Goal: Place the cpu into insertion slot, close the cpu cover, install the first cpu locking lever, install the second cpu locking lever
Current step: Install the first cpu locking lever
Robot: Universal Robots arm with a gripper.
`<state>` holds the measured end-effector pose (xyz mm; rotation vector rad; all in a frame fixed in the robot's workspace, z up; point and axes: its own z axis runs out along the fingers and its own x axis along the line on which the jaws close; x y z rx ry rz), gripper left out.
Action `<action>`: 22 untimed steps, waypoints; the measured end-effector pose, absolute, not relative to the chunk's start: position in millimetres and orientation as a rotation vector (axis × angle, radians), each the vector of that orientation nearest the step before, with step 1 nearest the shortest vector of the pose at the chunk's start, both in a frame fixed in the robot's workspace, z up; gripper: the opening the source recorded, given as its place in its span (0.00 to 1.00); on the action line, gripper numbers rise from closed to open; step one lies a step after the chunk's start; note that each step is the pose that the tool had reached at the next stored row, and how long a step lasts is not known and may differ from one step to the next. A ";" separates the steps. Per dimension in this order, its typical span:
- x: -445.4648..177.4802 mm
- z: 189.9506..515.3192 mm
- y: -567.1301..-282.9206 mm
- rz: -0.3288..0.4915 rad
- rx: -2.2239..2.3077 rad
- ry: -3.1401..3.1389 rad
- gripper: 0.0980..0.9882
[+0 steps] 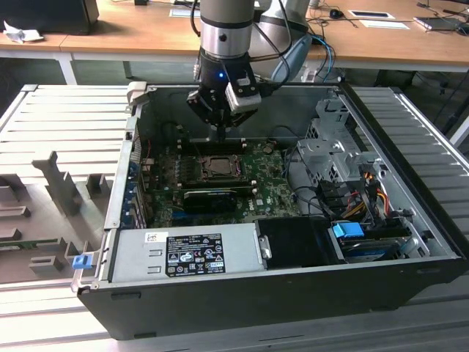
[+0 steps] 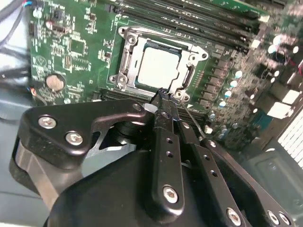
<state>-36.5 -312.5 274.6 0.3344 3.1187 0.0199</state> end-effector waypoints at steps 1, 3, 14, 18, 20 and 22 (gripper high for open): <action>-36.5 274.4 -312.5 0.020 0.284 3.124 0.01; -36.5 274.2 -312.6 0.020 0.214 3.130 0.01; -37.6 270.7 -312.6 0.022 -0.125 3.136 0.01; -60.1 268.6 -312.6 0.031 -0.129 3.136 0.01; -74.0 267.7 -312.6 0.036 -0.131 3.135 0.01; -85.3 267.0 -312.5 0.037 -0.133 3.135 0.01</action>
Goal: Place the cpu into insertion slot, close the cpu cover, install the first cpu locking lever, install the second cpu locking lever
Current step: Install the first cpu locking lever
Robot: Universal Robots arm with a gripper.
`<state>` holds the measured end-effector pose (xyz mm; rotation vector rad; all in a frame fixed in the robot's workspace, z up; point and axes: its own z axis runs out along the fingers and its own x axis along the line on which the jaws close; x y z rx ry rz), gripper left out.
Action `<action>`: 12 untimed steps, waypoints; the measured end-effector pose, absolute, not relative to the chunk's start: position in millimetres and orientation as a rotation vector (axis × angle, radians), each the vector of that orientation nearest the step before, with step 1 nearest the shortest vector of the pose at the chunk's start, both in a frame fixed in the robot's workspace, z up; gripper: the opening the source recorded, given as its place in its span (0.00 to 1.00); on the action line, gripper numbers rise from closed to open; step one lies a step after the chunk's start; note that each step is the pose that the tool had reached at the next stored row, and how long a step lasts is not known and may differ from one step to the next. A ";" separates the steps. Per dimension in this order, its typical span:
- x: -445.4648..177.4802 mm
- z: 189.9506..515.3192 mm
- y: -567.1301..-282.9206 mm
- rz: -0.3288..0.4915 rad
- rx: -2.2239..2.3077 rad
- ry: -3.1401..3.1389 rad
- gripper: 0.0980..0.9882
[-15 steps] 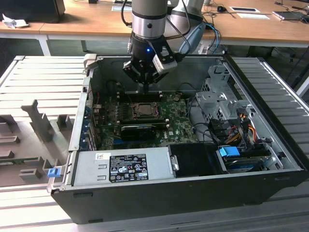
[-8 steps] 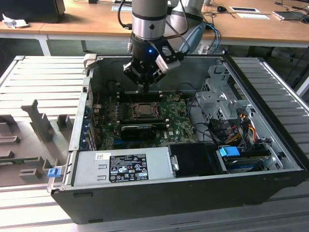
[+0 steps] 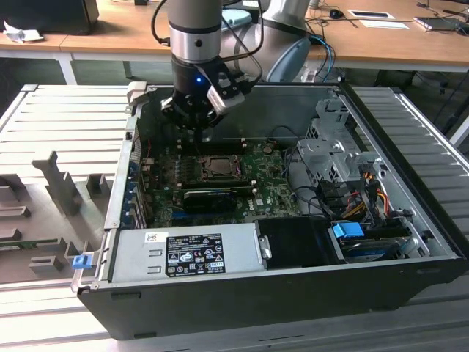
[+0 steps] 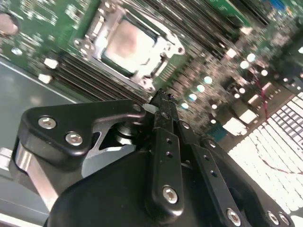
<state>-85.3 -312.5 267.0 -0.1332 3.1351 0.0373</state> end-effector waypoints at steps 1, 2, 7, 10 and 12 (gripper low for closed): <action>-89.2 266.9 -312.5 0.038 -0.133 3.135 0.01; -94.6 266.6 -312.4 0.038 -0.134 3.135 0.01; -107.5 264.9 -310.4 0.038 -0.139 3.135 0.01; -109.0 262.8 -303.7 0.038 -0.139 3.135 0.01; -109.0 261.8 -298.2 0.038 -0.140 3.135 0.01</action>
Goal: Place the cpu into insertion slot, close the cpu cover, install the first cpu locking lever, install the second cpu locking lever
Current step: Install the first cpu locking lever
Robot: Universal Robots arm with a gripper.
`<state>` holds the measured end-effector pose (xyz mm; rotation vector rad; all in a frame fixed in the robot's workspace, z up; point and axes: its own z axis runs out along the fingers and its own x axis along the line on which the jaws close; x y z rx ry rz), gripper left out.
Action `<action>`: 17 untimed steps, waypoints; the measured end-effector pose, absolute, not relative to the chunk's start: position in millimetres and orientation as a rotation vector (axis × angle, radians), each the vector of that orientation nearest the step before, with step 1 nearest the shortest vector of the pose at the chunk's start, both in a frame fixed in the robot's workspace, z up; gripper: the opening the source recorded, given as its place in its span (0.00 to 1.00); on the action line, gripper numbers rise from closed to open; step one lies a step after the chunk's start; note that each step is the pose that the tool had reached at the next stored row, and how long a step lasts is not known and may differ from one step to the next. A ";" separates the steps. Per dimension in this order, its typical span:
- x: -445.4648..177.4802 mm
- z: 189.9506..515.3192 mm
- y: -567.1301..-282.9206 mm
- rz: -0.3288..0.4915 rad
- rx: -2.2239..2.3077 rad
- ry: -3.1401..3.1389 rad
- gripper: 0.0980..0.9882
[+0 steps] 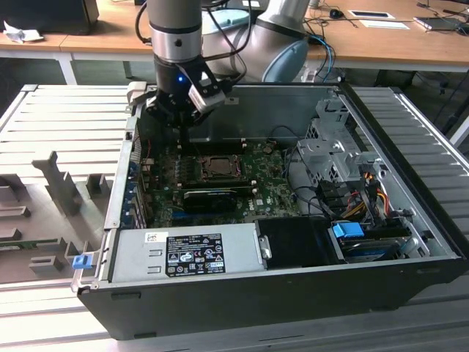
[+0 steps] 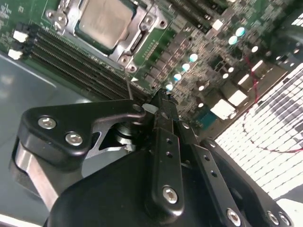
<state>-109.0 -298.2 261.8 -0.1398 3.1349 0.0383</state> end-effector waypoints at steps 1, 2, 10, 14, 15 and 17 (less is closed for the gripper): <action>-109.0 261.4 -294.8 0.038 -0.140 3.135 0.01; -109.1 261.1 -292.2 0.038 -0.140 3.135 0.01; -94.6 260.5 -288.9 0.038 -0.140 3.135 0.01; -77.5 260.1 -288.8 0.038 -0.140 3.136 0.01; -73.9 260.0 -288.8 0.038 -0.140 3.136 0.01; -66.6 259.7 -288.7 0.038 -0.140 3.136 0.01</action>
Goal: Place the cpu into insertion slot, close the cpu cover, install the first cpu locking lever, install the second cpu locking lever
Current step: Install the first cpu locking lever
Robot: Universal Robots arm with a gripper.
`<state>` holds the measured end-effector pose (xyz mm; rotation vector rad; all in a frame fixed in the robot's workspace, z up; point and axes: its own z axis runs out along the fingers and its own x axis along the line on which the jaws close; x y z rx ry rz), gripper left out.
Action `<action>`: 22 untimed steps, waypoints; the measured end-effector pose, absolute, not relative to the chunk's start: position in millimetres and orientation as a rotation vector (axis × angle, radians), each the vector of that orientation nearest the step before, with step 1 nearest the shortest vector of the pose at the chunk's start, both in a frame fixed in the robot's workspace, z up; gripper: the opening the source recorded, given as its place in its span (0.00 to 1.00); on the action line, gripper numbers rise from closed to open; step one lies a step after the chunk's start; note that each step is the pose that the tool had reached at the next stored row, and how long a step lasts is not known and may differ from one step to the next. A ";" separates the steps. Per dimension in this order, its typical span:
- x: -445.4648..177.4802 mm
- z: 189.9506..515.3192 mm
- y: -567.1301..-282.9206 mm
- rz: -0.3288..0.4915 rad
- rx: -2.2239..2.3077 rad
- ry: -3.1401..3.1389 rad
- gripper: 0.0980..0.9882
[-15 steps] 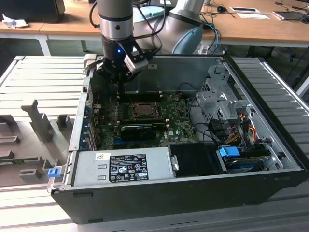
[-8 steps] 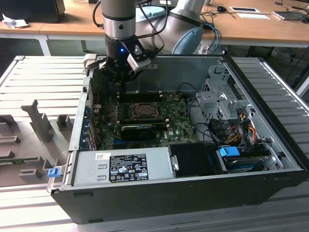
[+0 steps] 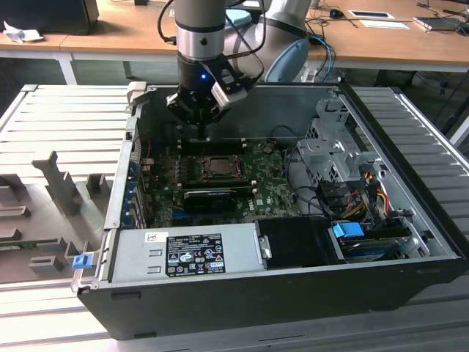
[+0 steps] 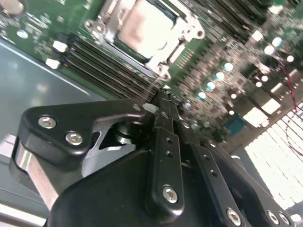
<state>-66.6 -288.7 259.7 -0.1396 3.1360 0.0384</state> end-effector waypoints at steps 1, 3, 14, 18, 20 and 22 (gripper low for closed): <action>-63.2 259.5 -288.7 0.039 -0.139 3.136 0.01; -51.3 258.8 -288.6 0.039 -0.140 3.137 0.01; -44.0 244.8 -288.6 0.115 -0.136 3.133 0.01; -42.0 238.8 -288.6 0.139 -0.135 3.132 0.01; -39.3 233.5 -288.5 0.143 -0.135 3.131 0.01; -33.6 228.3 -287.8 0.143 -0.135 3.131 0.01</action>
